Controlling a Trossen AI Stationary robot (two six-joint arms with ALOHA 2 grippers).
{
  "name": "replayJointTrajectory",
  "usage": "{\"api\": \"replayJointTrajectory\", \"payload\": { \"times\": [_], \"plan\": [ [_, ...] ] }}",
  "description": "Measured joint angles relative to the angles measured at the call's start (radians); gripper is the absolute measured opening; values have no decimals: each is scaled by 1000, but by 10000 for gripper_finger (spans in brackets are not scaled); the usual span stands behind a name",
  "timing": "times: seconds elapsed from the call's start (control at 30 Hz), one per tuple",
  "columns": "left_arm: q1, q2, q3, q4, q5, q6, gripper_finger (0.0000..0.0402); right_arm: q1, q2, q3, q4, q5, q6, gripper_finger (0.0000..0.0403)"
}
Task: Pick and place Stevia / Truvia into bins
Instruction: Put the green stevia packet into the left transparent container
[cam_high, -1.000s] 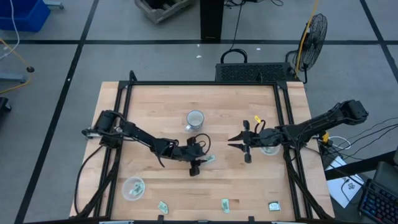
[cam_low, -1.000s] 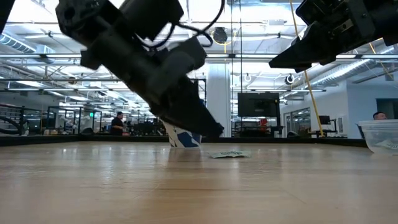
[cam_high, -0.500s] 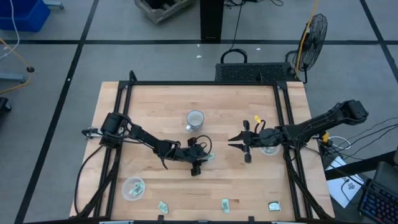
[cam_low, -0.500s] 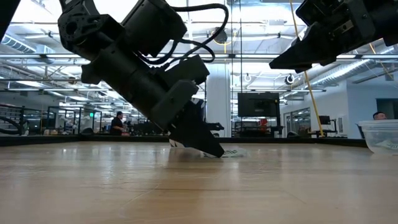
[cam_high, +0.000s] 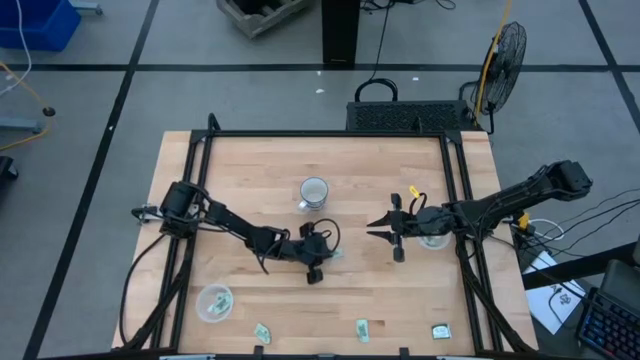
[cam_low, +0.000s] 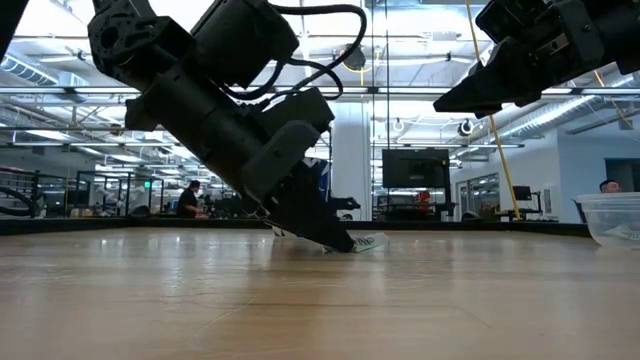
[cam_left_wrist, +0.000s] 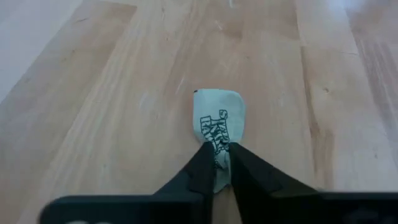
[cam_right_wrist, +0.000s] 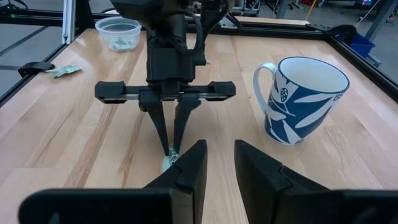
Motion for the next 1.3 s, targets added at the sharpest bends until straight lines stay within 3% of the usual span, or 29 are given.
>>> {"api": "replayJointTrajectory", "payload": {
  "times": [0.17, 0.33, 0.53, 0.67, 0.83, 1.03, 1.13, 1.3],
  "plan": [
    [-17, -64, -3, -87, 31, -3, 19, 0, 0, 0, 0, 0, 0, 73],
    [-47, -237, -7, -376, 67, -107, 39, 0, 0, 0, -6, 0, 0, 73],
    [-174, -474, -6, -724, 260, -352, 42, 0, 0, 0, -28, 0, 3, 73],
    [-338, -586, -5, -831, 301, -642, 20, 0, 0, 0, -50, -1, 12, 73],
    [-571, -620, -5, -843, 294, -1093, 13, 0, 0, 0, -78, 0, 60, 73],
    [-773, -601, -4, -977, 288, -1538, 39, 0, 0, 0, -86, -1, 60, 73],
    [-822, -604, -4, -1090, 294, -1660, 33, 0, 0, 0, -85, -1, 60, 73],
    [-845, -604, -4, -1156, 236, -1664, 16, 0, 0, 0, -60, 0, 50, 73]
  ]
}}
